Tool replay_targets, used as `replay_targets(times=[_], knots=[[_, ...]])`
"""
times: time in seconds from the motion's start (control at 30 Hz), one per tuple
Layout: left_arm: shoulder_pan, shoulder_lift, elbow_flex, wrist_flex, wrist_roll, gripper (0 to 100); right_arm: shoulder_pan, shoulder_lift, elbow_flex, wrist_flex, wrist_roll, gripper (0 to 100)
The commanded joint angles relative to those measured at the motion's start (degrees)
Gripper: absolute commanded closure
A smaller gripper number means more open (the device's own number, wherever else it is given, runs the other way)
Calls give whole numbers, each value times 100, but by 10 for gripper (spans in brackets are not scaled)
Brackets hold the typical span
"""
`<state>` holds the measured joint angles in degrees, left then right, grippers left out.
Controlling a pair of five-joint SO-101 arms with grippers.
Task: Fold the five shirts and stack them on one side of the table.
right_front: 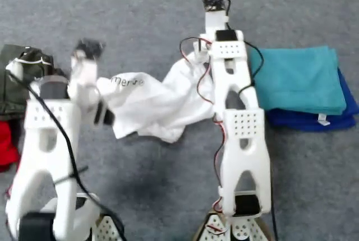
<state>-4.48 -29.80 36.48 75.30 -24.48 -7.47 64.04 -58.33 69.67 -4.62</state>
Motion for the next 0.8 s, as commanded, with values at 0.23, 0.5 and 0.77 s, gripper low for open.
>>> replay_targets(times=[0.23,0.5,0.77], knots=[[826,-690,1846,-1196,2154,761,-13,927,-2387,914,123,995],[818,163,1723,-2066,3024,761,-13,1086,-2659,976,123,995],[818,1358,1310,-2303,3059,761,-13,1086,-2659,976,123,995]])
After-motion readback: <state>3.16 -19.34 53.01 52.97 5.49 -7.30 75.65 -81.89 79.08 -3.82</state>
